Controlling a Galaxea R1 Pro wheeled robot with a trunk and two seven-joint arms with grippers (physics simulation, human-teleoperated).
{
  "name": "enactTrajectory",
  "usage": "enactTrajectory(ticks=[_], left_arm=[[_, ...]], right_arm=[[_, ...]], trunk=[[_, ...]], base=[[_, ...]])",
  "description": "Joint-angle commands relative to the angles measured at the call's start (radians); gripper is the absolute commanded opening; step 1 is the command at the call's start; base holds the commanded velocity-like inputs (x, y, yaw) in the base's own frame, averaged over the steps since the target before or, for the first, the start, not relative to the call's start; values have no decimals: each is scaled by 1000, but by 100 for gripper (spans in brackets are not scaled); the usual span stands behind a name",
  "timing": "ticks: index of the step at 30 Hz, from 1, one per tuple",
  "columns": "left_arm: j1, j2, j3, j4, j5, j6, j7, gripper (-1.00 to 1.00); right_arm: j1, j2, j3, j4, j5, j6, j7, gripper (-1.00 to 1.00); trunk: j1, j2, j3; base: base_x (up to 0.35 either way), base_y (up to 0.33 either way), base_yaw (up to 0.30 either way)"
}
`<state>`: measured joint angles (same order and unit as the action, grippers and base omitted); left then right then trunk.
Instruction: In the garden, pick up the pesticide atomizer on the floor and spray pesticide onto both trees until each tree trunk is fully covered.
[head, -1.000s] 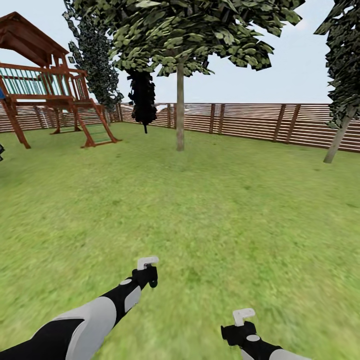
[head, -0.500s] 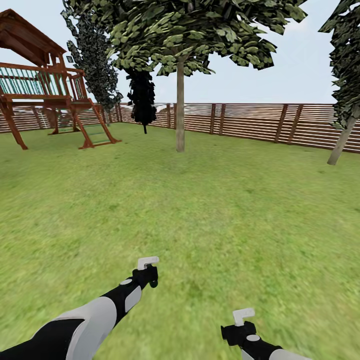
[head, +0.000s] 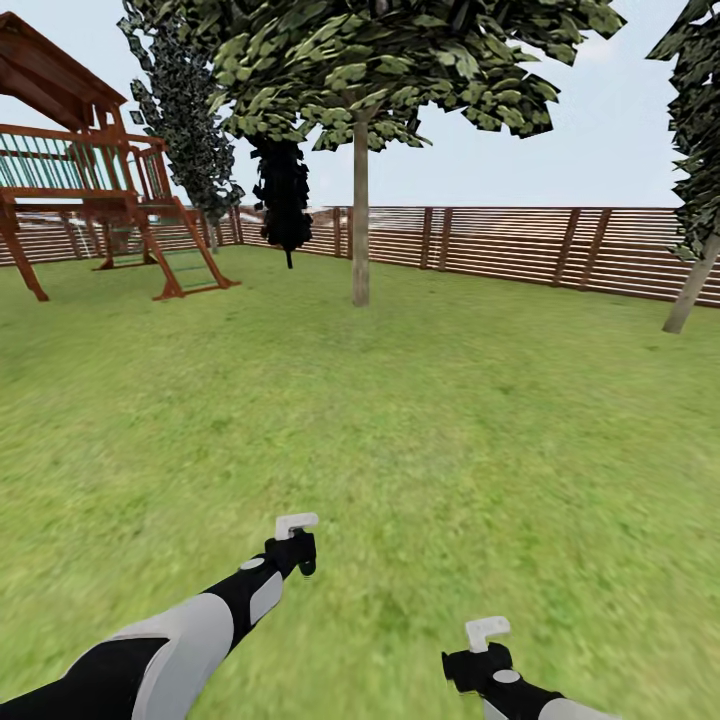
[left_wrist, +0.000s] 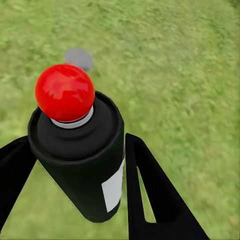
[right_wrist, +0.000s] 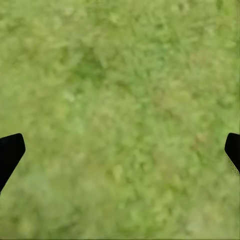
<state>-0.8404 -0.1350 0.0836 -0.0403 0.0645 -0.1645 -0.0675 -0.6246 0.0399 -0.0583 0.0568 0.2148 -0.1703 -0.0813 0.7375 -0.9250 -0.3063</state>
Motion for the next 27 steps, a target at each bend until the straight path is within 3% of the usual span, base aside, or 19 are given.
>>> enactTrajectory(ticks=[1, 27], left_arm=[[0, 0, 0, 0, 0, 0, 0, -100], [0, 0, 1, 0, 0, 0, 1, -100]], right_arm=[[0, 0, 0, 0, 0, 0, 0, 100], [0, 0, 0, 0, 0, 0, 0, 100]], trunk=[[0, 0, 0], [0, 0, 0]], base=[[350, 0, 0], [350, 0, 0]])
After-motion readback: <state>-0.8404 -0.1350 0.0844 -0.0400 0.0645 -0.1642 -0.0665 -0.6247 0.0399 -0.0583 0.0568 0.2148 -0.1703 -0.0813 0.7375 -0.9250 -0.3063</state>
